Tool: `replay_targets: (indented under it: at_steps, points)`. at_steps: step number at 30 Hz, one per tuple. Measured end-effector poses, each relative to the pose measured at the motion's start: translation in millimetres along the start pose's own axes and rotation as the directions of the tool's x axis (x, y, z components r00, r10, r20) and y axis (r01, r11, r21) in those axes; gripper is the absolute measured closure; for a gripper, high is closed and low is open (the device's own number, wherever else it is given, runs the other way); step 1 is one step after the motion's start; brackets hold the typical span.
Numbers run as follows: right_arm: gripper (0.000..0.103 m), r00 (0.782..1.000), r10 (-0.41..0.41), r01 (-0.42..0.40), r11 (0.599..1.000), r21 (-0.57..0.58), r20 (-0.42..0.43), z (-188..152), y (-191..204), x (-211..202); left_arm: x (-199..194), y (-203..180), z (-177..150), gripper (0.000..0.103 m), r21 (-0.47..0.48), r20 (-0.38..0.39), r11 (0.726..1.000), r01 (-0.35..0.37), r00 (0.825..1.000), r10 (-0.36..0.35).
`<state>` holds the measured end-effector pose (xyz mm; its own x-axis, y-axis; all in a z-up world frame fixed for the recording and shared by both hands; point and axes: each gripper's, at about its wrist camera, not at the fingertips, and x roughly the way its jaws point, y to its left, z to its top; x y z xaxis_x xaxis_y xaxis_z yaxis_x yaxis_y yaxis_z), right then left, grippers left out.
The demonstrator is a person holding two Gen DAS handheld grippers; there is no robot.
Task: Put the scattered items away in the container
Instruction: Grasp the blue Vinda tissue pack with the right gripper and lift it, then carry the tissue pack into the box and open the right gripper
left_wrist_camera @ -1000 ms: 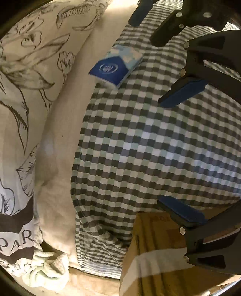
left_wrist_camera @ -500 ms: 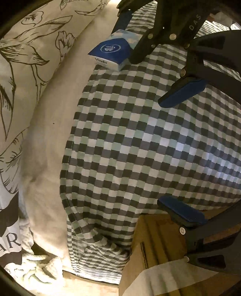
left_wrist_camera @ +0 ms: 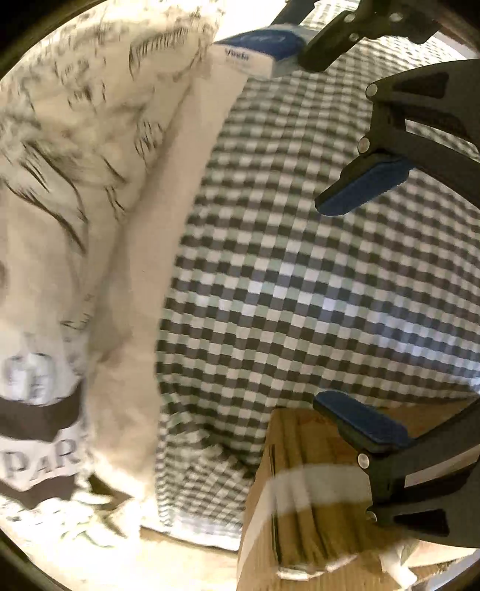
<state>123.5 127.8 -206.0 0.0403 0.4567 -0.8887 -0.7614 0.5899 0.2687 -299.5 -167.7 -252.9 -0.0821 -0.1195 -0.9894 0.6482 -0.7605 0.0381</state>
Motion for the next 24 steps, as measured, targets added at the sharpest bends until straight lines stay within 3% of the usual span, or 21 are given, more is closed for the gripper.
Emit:
replay_targets:
  at_steps: [6,13,24]
  points:
    - [0.035,0.997,-0.035,0.033,0.999,0.031,0.064,-13.2,19.5,-80.8,-74.7,-3.0,-8.6,0.005,0.075,0.097,0.996,0.041,0.994,-0.049]
    - [0.035,0.985,-0.030,0.022,0.999,0.049,0.168,-46.9,60.1,-175.8,-156.3,18.9,-51.0,0.005,0.116,0.201,0.992,0.043,0.977,-0.065]
    - [0.035,0.970,0.028,-0.029,1.000,0.004,0.240,-110.1,139.1,-242.2,-222.8,68.1,-125.1,0.004,0.071,0.291,0.997,0.004,0.957,-0.025]
